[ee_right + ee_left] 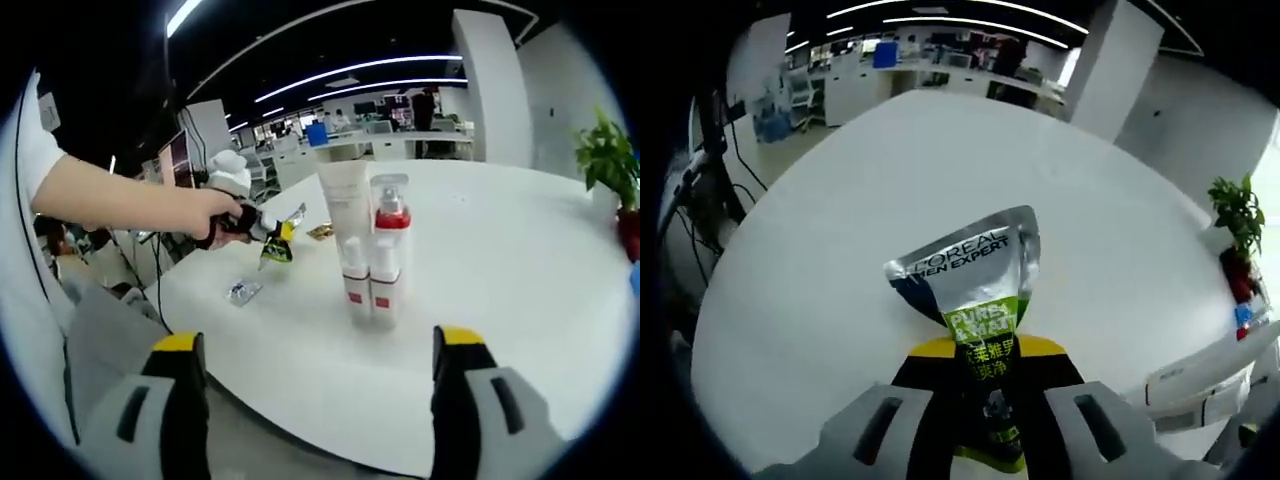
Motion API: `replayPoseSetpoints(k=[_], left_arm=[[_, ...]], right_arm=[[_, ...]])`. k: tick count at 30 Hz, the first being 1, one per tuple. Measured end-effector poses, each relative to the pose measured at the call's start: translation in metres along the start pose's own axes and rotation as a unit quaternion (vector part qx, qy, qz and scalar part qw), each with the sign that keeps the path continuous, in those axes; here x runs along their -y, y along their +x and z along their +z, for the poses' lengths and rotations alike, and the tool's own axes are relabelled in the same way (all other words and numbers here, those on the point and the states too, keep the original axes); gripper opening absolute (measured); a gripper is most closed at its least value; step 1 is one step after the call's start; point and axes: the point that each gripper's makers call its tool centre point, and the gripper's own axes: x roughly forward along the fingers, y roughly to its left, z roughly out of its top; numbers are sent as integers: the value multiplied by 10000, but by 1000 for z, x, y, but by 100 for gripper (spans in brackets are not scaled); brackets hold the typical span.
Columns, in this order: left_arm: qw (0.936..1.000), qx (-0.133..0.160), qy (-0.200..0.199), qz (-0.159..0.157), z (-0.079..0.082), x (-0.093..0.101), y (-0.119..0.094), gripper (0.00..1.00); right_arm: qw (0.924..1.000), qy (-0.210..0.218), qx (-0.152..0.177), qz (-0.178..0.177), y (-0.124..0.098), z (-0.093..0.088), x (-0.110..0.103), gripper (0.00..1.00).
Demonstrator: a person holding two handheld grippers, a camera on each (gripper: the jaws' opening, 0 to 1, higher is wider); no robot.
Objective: Arrange the skincare products in the storage area until every visible bottle or jar stands upright without overlapping.
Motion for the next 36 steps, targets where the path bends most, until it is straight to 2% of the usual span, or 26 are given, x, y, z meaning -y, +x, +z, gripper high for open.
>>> replayPoseSetpoints(k=[6, 13, 18, 24, 28, 30, 33, 36], left_arm=[[9984, 181, 268, -473, -1, 23, -24, 15], [9943, 416, 610, -772, -4, 39, -53, 15], [9900, 493, 909, -959, -10, 47, -71, 15], [9830, 610, 1246, -1205, -18, 56, -95, 15], [9780, 667, 1466, -1323, -22, 58, -107, 15], [9779, 661, 1435, -1369, -25, 59, -112, 15], [9746, 696, 1591, -1416, -29, 61, -119, 15], [9691, 777, 1771, -1530, -32, 68, -130, 15]], right_arm=[[10000, 5, 55, 50, -1, 2, -2, 93], [9999, -36, 84, 99, -1, 3, -4, 93], [9995, 202, 241, 98, -4, 7, -1, 92], [9995, 174, 258, 98, -4, 8, -3, 91], [9994, 119, 338, -31, -6, 11, 0, 85], [9992, 143, 358, -68, -6, 12, 2, 84], [9988, 223, 431, -50, -7, 13, 3, 82], [9986, 259, 465, -23, -7, 14, 3, 81]])
